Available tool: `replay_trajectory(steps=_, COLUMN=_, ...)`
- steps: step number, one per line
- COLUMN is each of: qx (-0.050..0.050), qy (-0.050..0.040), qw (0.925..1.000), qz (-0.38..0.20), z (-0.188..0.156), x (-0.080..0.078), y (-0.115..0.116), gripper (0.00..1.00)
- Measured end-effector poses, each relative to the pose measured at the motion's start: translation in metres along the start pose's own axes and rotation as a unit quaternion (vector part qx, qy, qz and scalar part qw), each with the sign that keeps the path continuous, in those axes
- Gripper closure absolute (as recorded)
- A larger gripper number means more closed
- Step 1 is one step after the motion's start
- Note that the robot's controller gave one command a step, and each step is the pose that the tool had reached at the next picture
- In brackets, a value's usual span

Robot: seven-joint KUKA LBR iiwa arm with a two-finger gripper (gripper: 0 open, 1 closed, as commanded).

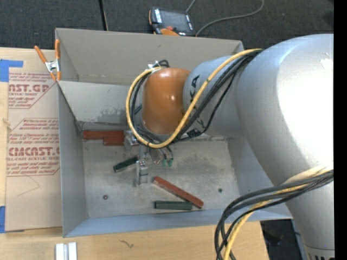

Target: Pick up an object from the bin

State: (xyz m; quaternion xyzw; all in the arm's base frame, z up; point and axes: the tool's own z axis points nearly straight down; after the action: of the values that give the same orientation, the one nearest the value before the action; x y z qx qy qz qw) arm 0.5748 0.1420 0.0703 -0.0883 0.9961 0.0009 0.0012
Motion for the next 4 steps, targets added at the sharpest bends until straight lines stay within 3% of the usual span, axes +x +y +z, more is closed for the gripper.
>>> replay_trajectory(steps=1, qx=0.000, qy=0.0007, qw=1.0000, qz=0.000, z=0.000, x=0.000, y=0.000, gripper=1.00)
replay_trajectory(steps=2, qx=0.000, qy=-0.0037, qw=1.0000, qz=0.000, z=-0.085, x=-0.002, y=0.001, gripper=1.00)
replay_trajectory(steps=4, qx=0.000, qy=-0.0001, qw=1.0000, qz=0.000, z=-0.104, x=-0.004, y=0.002, gripper=1.00)
